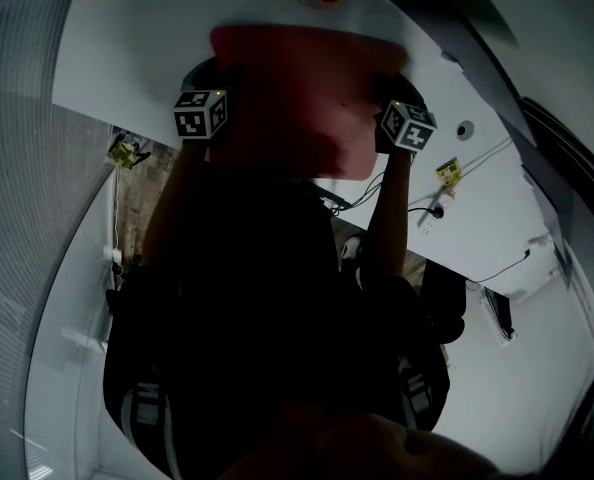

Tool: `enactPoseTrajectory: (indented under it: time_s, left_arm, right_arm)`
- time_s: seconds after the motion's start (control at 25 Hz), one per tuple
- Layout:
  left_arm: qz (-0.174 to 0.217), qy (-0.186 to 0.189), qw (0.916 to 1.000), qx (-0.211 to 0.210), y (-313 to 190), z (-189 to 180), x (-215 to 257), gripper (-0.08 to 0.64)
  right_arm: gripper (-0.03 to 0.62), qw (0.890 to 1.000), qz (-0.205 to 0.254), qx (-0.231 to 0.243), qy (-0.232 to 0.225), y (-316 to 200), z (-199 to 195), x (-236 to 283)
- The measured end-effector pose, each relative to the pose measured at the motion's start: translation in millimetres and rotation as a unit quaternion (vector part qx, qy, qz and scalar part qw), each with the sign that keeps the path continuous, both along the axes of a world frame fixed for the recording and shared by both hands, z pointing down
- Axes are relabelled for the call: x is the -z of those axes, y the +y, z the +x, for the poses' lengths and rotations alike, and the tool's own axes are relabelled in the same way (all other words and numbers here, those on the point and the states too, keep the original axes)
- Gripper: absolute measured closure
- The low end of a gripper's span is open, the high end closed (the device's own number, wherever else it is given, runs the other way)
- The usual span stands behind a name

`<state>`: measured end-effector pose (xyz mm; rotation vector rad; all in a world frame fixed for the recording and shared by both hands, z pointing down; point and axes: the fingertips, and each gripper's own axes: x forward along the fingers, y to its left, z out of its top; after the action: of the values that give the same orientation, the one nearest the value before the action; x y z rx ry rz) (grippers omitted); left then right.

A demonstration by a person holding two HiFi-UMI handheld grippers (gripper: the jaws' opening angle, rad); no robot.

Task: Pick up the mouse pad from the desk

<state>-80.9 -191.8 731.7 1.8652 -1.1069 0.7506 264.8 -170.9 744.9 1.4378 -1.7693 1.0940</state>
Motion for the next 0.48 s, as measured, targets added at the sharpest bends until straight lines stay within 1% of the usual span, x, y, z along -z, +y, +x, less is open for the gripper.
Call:
enactPoseTrajectory:
  time_s: [0.48]
  left_arm:
    - [-0.001, 0.002, 1.0, -0.006, 1.5, 5.5, -1.3, 0.328]
  right_arm:
    - [0.407, 1.0, -0.002, 0.001, -0.003, 1.3, -6.1, -0.6]
